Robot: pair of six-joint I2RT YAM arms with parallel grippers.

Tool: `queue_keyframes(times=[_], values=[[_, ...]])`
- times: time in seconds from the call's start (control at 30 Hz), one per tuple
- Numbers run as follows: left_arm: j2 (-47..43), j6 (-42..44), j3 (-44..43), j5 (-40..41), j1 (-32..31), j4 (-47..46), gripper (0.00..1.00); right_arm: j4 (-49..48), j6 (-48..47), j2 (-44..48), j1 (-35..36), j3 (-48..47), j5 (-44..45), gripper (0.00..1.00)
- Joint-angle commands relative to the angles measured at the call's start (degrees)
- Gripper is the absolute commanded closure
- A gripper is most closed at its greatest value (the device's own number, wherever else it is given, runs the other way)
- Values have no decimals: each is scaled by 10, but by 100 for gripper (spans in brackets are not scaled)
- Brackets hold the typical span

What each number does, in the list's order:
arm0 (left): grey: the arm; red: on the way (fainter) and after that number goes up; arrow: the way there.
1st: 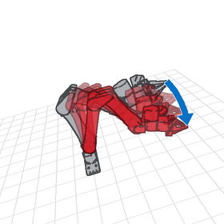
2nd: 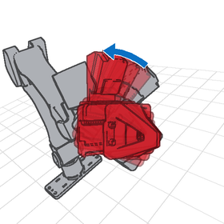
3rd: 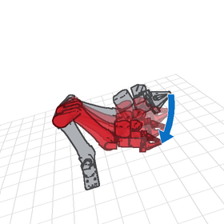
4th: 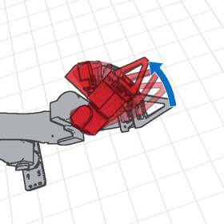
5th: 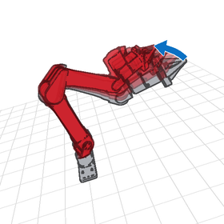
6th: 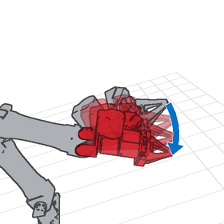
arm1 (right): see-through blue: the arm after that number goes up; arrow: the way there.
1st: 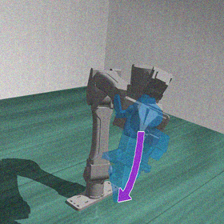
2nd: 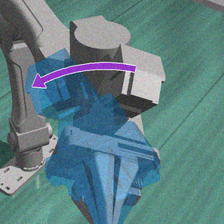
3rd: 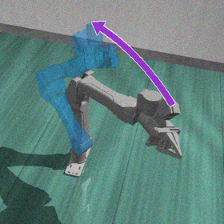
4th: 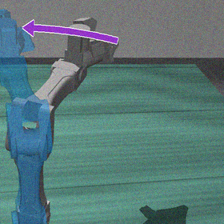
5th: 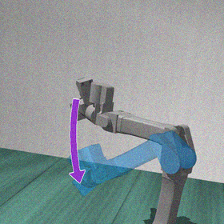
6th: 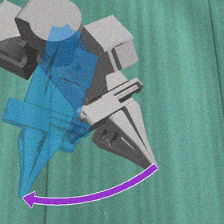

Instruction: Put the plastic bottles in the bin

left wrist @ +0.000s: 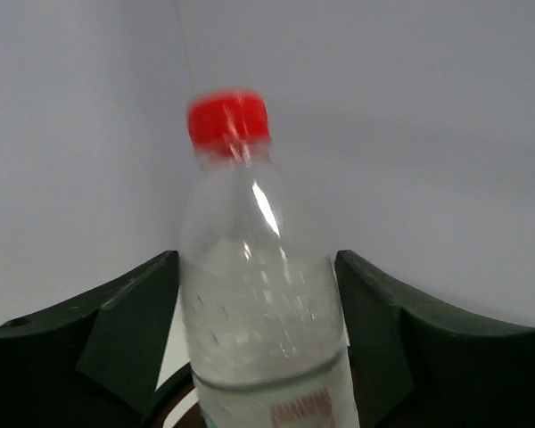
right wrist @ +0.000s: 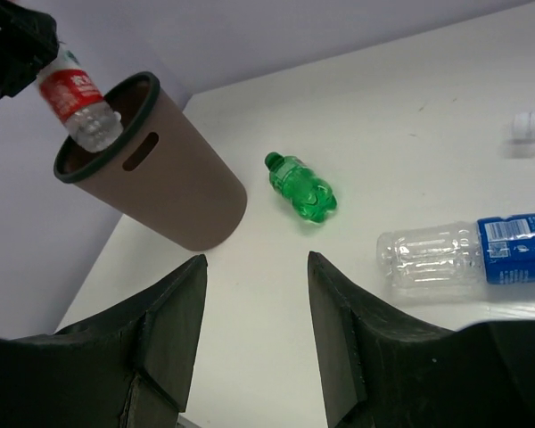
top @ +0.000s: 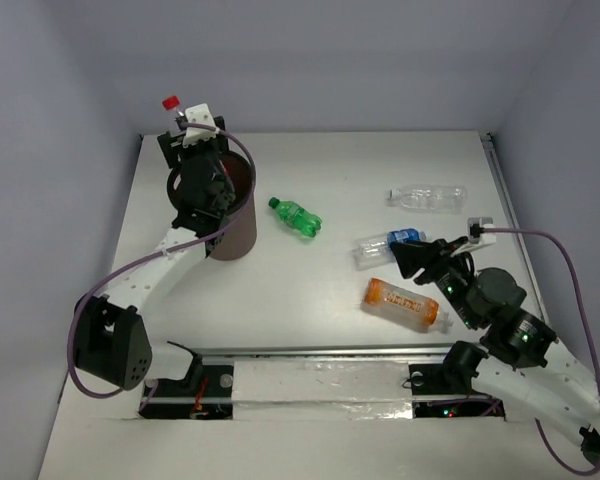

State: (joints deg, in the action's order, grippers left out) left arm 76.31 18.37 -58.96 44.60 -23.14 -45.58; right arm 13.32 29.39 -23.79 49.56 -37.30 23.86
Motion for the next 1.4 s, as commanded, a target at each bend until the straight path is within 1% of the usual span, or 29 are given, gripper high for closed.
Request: queue_keyframes(times=[0.0, 0.2, 0.27, 0.33, 0.37, 0.4, 0.43, 0.5, 0.53, 0.57, 0.6, 0.63, 0.67, 0.7, 0.73, 0.77, 0.8, 0.87, 0.9, 0.93, 0.97, 1.0, 1.07, 1.1, 1.13, 1.2, 1.23, 1.27, 1.37], values=[[-18, -23, 11, -24, 0, -18, 31, -51, -6, -24, 0, 3, -21, 46], [-47, -47, 9, -32, 0, 17, 6, -102, -15, -105, 0, -12, -51, 46], [-60, -61, 2, -37, 0, 50, 1, -115, -26, -139, 0, -24, -64, 53], [-84, -97, -15, -53, 0, 80, 1, -141, -33, -197, 0, -34, -86, 66], [-95, -111, -19, -60, 0, 110, 1, -147, -39, -222, 0, -41, -91, 88], [-116, -126, -32, -81, 0, 127, 2, -146, -42, -247, 0, -64, -102, 93], [-127, -158, -38, -93, 0, 145, 3, -152, -48, -296, 0, -75, -108, 95], [-163, -186, -53, -128, 0, 202, 9, -162, -64, -345, 0, -109, -125, 95], [-176, -228, -55, -143, -6, 219, 14, -165, -79, -392, -8, -123, -128, 96], [-191, -244, -54, -173, -6, 253, 33, -165, -85, -415, -15, -139, -133, 96], [-205, -260, -48, -187, -6, 268, 43, -162, -92, -439, -22, -157, -169, 94], [-236, -286, -42, -202, -6, 281, 53, -154, -106, -462, -27, -194, -182, 88], [-254, -294, -35, -229, -6, 303, 72, -153, -111, -504, -38, -210, -189, 83], [-285, -301, -22, -241, -6, 317, 80, -147, -115, -527, -46, -225, -203, 74], [-299, -310, -13, -258, -11, 350, 91, -142, -127, -569, -64, -257, -237, 40], [-314, -313, -12, -258, -11, 366, 95, -138, -133, -570, -64, -273, -238, 24], [-344, -314, -2, -274, -11, 380, 98, -136, -138, -613, -81, -289, -278, 16], [-374, -318, 12, -296, -11, 418, 100, -115, -154, -657, -97, -337, -300, 9], [-403, -318, 26, -304, -11, 438, 100, -87, -177, -706, -108, -387, -324, 9], [-416, -318, 33, -310, -11, 438, 100, -66, -177, -734, -108, -387, -326, 9], [-427, -317, 39, -315, -11, 455, 100, -49, -189, -759, -116, -439, -320, 9], [-451, -316, 52, -319, -11, 471, 99, -20, -196, -806, -116, -463, -328, 9], [-475, -313, 67, -323, -11, 486, 95, 6, -212, -851, -129, -511, -344, 9], [-487, -312, 81, -327, -11, 487, 93, 24, -217, -874, -129, -562, -348, 9], [-506, -309, 86, -330, -11, 490, 92, 66, -230, -916, -129, -587, -349, 11], [-522, -308, 94, -332, -11, 499, 86, 92, -234, -948, -129, -625, -346, 13], [-536, -309, 96, -334, -11, 498, 81, 115, -238, -974, -129, -657, -346, 15], [-543, -309, 97, -340, -11, 497, 72, 128, -238, -985, -129, -671, -342, 15], [-562, -319, 97, -351, -11, 502, 67, 159, -231, -1016, -129, -706, -318, 15]])
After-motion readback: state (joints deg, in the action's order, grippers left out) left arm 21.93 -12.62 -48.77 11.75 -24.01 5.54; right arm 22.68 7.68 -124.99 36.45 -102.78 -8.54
